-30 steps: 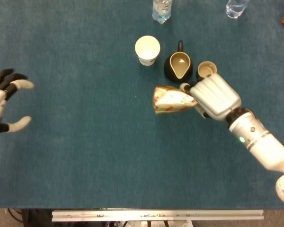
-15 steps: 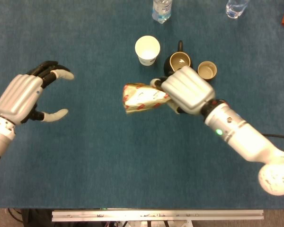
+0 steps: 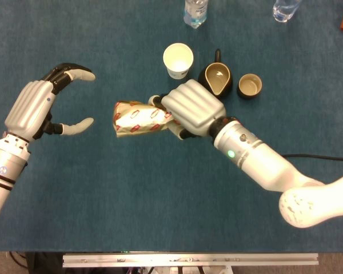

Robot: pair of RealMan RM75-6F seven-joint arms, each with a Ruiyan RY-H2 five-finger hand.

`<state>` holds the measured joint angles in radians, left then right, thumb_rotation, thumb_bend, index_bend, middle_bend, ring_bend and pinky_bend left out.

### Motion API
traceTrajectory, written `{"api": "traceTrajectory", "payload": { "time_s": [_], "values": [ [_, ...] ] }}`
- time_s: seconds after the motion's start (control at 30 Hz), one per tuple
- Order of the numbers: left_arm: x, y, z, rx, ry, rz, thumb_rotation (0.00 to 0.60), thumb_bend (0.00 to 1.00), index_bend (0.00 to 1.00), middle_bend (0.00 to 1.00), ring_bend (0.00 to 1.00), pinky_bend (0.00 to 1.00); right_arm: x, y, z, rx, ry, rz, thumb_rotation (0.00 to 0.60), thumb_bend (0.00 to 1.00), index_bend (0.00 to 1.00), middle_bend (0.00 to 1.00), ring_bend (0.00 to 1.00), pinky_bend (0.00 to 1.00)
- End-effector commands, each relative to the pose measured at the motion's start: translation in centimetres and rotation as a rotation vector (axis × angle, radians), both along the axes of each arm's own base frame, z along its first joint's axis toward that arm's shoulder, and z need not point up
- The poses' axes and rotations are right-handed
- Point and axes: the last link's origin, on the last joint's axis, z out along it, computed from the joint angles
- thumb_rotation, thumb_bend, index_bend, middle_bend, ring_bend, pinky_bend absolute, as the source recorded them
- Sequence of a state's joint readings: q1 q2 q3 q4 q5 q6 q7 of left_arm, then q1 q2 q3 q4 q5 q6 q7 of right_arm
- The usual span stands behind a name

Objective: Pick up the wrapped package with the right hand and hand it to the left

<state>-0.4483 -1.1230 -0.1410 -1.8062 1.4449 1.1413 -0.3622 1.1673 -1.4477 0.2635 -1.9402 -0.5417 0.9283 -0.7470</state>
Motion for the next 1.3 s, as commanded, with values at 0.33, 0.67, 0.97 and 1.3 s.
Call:
{"api": "traceTrajectory", "payload": {
  "time_s": [0.33,0.67,0.97,1.3],
  "values": [
    [-1.8,-0.7,-0.4,0.029,-0.006,0.048,0.6,0.2,0.23,0.23,0.15,0.27,0.4,-0.7,-0.9,0.047,-0.026,-0.096,0.6,0.53,0.55,0.57,0.52,0.58],
    [-2.3,-1.2,-1.0,0.029,-0.006,0.083,0.6,0.2,0.19,0.23,0.15,0.28,1.4,-1.2,-1.5,0.068,-0.056,-0.141,0.6,0.53,0.55,0.57,0.52,0.58],
    [-2.3,-1.6,-0.7,0.026,-0.024,0.089,0.6,0.2,0.19,0.23,0.15,0.28,1.9,-1.4,-2.0,0.075,-0.07,-0.159,0.6,0.53,0.55,0.57,0.52,0.58],
    [-1.5,-1.9,-1.3,0.015,-0.046,0.073,0.6,0.2,0.19,0.22,0.15,0.28,3.0,-1.6,-3.0,0.086,-0.088,-0.181,0.6,0.53,0.55,0.57,0.52,0.58]
  ]
}}
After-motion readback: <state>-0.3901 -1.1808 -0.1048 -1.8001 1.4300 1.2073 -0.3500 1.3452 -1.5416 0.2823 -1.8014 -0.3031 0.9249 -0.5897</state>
